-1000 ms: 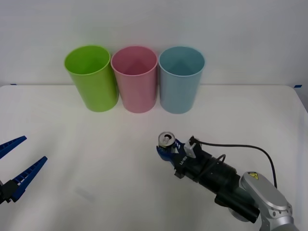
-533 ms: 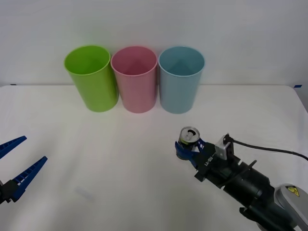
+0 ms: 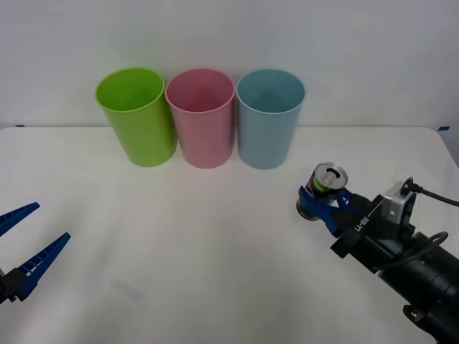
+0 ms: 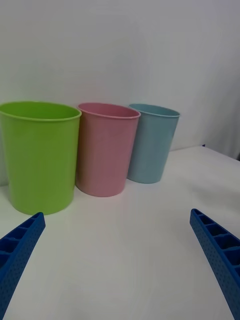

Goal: Grasp the object on the table and drop it into the matching bin: aluminum can to the light blue bin, PET bottle to the pink bin.

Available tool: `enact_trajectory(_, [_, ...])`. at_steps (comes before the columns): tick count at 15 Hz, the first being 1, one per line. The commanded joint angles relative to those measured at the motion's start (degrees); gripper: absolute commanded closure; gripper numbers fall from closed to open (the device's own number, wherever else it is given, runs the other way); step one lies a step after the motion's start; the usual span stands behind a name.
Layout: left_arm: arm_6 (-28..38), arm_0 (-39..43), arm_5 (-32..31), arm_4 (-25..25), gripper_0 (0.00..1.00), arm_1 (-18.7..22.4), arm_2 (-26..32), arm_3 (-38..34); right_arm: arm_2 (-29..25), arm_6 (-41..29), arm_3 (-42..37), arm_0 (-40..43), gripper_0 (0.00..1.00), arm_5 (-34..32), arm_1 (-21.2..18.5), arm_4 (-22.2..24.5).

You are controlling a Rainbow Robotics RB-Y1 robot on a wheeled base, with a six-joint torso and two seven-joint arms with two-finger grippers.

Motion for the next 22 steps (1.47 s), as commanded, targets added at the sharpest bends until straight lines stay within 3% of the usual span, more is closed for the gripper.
enact_trajectory(1, [0.00, 0.00, 0.00, 0.00, 0.00, 0.00, 0.00, 0.00, -3.32, -1.88, -3.01, -0.14, 1.00, 0.67, -1.13, 0.02])
enact_trajectory(8, [0.00, 0.00, 0.00, 0.00, 0.00, 0.00, 0.00, 0.00, -5.25, -10.59, -3.54, -7.25, 1.00, 7.27, -9.13, -0.68])
enact_trajectory(12, [0.00, 0.00, 0.00, 0.00, 0.00, 0.00, 0.00, 0.00, -3.67, -12.87, 2.09, -15.16, 1.00, 7.71, -11.06, -0.50])
enact_trajectory(18, [0.00, 0.00, 0.00, 0.00, 0.00, 0.00, 0.00, 0.00, 1.95, -14.10, 16.42, -31.07, 1.00, 7.71, -9.57, 0.90])
enact_trajectory(22, [0.00, 0.00, 0.00, 0.00, 0.00, 0.00, 0.00, 0.00, 3.45, -14.72, 25.56, -39.60, 1.00, 7.71, -4.21, 6.35])
